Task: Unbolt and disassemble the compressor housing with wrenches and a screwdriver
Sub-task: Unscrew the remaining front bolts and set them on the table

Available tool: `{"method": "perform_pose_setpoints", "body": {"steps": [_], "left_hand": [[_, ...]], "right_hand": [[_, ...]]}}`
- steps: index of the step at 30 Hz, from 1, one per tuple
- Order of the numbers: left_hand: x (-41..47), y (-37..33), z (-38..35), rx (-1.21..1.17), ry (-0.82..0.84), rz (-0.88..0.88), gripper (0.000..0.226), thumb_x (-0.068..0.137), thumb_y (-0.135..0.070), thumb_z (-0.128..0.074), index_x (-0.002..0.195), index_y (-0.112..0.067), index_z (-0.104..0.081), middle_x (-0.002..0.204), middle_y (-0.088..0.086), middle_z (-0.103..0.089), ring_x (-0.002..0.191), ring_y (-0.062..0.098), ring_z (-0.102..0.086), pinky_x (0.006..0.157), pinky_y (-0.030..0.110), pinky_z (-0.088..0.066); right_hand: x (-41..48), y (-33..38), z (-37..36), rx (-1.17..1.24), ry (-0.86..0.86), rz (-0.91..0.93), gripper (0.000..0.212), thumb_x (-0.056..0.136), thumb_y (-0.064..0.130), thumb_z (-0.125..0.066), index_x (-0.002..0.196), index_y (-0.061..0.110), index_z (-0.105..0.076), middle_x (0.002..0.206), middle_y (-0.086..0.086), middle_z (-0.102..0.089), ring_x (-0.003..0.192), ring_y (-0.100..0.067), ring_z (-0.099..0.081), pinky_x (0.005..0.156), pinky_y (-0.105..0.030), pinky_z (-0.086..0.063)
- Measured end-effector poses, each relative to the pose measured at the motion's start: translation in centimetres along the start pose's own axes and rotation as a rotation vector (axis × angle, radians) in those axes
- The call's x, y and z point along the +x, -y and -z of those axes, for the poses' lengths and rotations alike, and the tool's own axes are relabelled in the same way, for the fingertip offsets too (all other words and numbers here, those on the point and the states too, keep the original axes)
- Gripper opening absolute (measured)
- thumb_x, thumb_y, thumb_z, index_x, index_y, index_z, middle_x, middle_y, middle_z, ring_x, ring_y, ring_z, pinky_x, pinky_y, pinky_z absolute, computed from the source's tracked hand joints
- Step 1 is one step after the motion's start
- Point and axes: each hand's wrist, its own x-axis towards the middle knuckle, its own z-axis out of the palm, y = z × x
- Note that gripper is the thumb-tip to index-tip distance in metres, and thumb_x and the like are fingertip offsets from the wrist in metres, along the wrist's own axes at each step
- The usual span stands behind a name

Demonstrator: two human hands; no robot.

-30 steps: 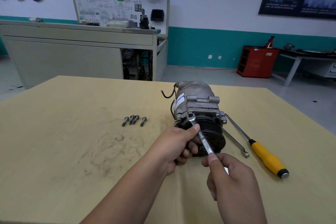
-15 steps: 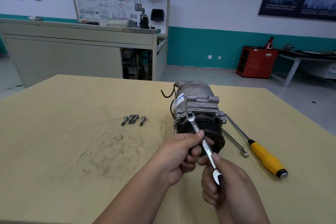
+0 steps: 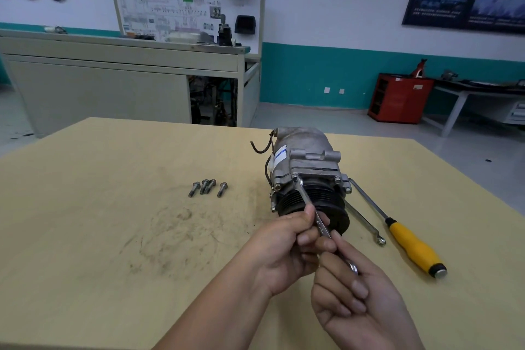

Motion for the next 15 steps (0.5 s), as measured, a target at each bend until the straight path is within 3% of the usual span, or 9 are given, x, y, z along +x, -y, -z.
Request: {"method": "perform_pose_setpoints", "body": {"steps": [2, 3, 6, 12, 15], "left_hand": [[-0.1, 0.0, 0.0, 0.040, -0.004, -0.015, 0.028, 0.079, -0.038, -0.054, 0.067, -0.014, -0.064, 0.038, -0.005, -0.036, 0.042, 0.006, -0.048, 0.043, 0.018, -0.025], [-0.1, -0.1, 0.1, 0.099, -0.015, -0.027, 0.032, 0.083, -0.039, -0.054, 0.067, -0.015, -0.066, 0.039, -0.006, -0.038, 0.042, 0.006, -0.041, 0.044, 0.018, -0.024], [-0.5, -0.4, 0.3, 0.291, -0.064, -0.091, 0.039, 0.094, -0.040, -0.048, 0.071, -0.014, -0.066, 0.039, -0.007, -0.042, 0.040, 0.005, -0.028, 0.043, 0.017, -0.020], [-0.9, -1.0, 0.5, 0.354, -0.147, -0.155, 0.040, 0.091, -0.033, -0.056, 0.061, -0.013, -0.071, 0.035, -0.005, -0.034, 0.037, 0.009, -0.031, 0.051, 0.025, -0.023], [-1.0, -1.1, 0.7, 0.357, -0.177, -0.164, 0.043, 0.093, -0.027, -0.054, 0.056, -0.012, -0.070, 0.034, -0.003, -0.036, 0.032, 0.008, -0.033, 0.045, 0.019, -0.029]], "right_hand": [[0.0, -0.1, -0.5, -0.053, -0.048, 0.031, 0.043, 0.031, 0.001, -0.094, 0.057, -0.004, -0.061, 0.032, 0.004, -0.012, 0.030, -0.009, -0.002, 0.026, -0.014, -0.014], [0.1, -0.1, -0.7, -0.084, -0.076, 0.050, 0.036, 0.044, 0.005, -0.091, 0.057, -0.003, -0.059, 0.029, 0.003, -0.016, 0.028, -0.008, -0.003, 0.025, -0.012, -0.016], [0.2, -0.2, -0.8, -0.219, -0.132, 0.112, 0.022, 0.074, 0.017, -0.057, 0.059, 0.003, -0.051, 0.027, 0.000, -0.024, 0.017, -0.006, -0.015, 0.027, -0.006, -0.016], [0.8, -1.6, -0.6, -0.500, -0.213, 0.231, 0.027, 0.086, 0.011, -0.050, 0.060, 0.003, -0.050, 0.032, -0.009, -0.033, 0.020, -0.012, -0.024, 0.030, -0.010, -0.022], [1.0, -2.2, -0.5, -0.611, -0.223, 0.242, 0.036, 0.092, 0.007, -0.048, 0.057, 0.005, -0.054, 0.036, -0.015, -0.042, 0.023, -0.017, -0.033, 0.029, -0.015, -0.026]]}}
